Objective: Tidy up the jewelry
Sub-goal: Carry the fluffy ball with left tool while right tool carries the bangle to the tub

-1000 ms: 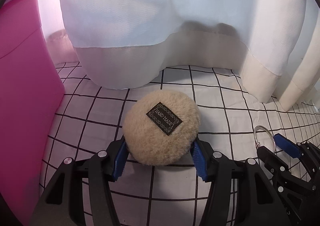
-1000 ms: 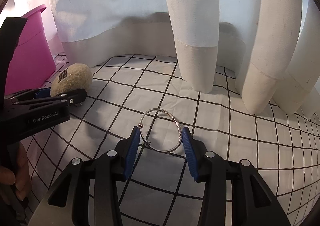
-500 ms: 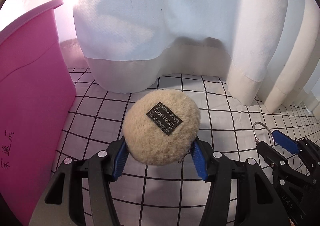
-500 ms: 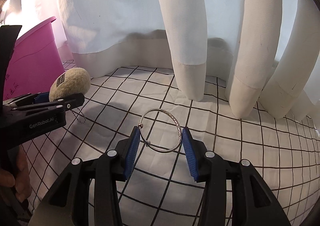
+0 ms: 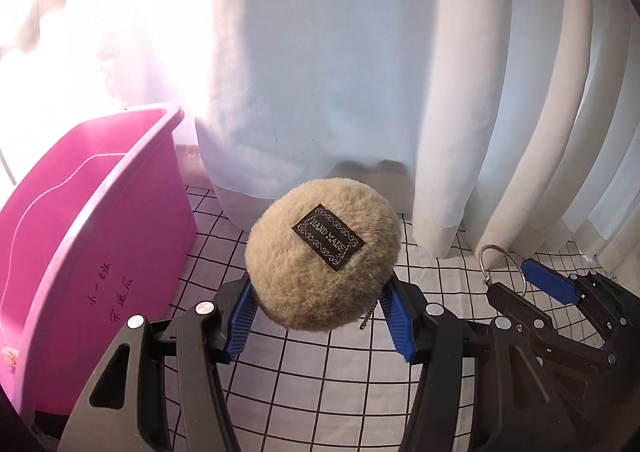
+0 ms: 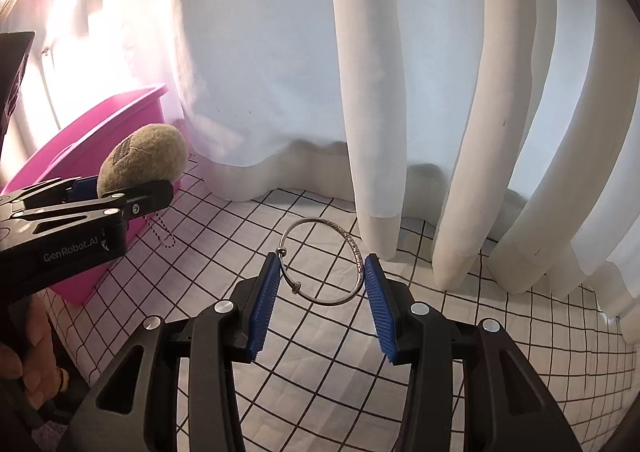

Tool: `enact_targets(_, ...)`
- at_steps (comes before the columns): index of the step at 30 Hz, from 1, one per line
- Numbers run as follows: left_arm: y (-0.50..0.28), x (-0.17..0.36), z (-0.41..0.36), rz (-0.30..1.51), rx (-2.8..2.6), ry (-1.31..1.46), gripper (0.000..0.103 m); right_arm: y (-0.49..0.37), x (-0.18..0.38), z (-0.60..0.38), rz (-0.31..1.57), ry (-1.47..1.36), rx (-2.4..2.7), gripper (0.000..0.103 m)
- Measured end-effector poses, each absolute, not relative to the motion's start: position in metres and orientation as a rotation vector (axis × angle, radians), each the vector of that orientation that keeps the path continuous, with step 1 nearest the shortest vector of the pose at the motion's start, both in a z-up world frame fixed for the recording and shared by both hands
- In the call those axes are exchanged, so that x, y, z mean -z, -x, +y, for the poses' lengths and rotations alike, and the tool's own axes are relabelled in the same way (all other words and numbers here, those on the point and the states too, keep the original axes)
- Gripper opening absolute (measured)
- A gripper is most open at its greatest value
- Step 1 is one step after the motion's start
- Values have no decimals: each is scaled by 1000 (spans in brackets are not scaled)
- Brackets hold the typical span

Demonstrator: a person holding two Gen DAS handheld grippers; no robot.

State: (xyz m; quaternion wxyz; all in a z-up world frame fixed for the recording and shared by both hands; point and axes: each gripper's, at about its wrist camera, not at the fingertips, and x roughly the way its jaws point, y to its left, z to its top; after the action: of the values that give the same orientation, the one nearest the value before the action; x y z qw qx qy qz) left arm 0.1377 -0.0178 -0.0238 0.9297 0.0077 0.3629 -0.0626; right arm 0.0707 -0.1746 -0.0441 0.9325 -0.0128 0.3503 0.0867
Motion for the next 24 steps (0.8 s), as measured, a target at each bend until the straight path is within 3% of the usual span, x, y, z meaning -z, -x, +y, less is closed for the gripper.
enact_targets(12,-90,-61,36,607,-37,25,55,-71,-40,-114,587,90,-402,42)
enact_targets(24,-84,-89,151,583,-203,52,55,-96,-88,-6,544,104,-569,42)
